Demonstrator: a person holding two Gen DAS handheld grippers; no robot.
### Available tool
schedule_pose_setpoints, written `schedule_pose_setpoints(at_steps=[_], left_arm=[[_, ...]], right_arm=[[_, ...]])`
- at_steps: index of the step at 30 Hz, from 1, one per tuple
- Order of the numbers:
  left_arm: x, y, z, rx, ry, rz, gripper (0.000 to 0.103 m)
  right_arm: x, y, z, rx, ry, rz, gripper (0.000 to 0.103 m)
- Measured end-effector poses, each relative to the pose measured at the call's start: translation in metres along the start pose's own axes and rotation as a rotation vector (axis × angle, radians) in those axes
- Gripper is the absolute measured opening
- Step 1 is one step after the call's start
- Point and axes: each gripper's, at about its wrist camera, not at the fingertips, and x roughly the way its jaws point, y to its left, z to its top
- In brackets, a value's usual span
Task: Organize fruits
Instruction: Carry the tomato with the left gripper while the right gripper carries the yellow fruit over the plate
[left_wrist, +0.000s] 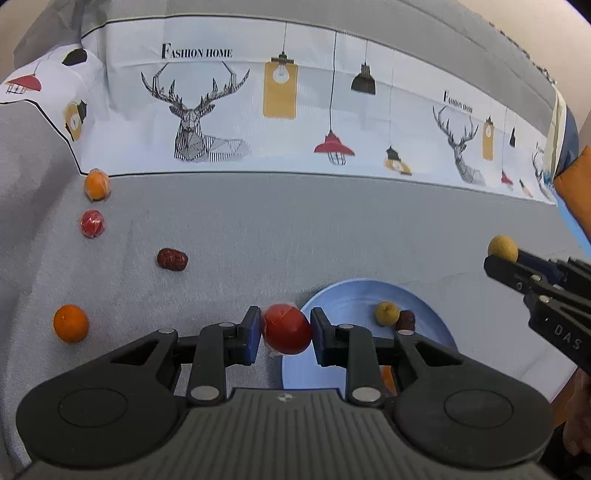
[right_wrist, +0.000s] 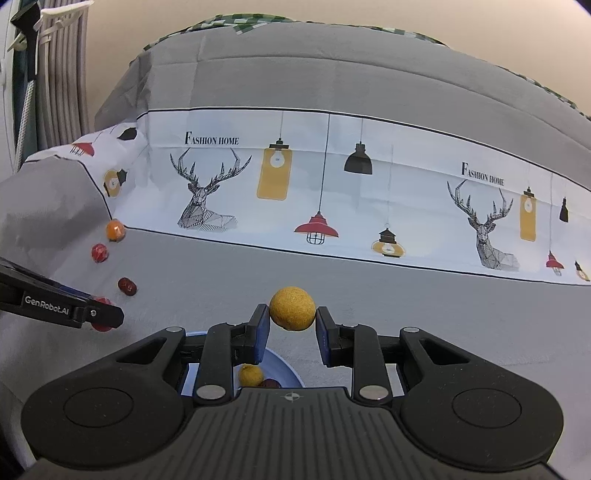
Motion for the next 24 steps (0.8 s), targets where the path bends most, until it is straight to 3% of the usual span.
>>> schedule_pose_setpoints(at_steps=[11,15,19,24], left_arm=[[0.015,-0.005,-0.007,0.021,0.054,-0.035,0.032],[0.017,-0.014,-0.011,0.067,0.072,-0.066,0.032],[0.017,-0.025,-0.017,0.136,0.068,-0.048,0.032],[0.018,-0.029,-0.018,0.15,0.073,-0.059,0.032]], right_arm=[[0.01,0.016,0.0,-0.041,0.027,0.028,0.028],[0.012,0.025,-0.001,-0.065,0.031,0.043,0.028],[0.014,0.029,-0.001,-0.079,0.035,0.052,0.028],[0.015,0.029,-0.002,-0.082,0.042,0.054,0.028]])
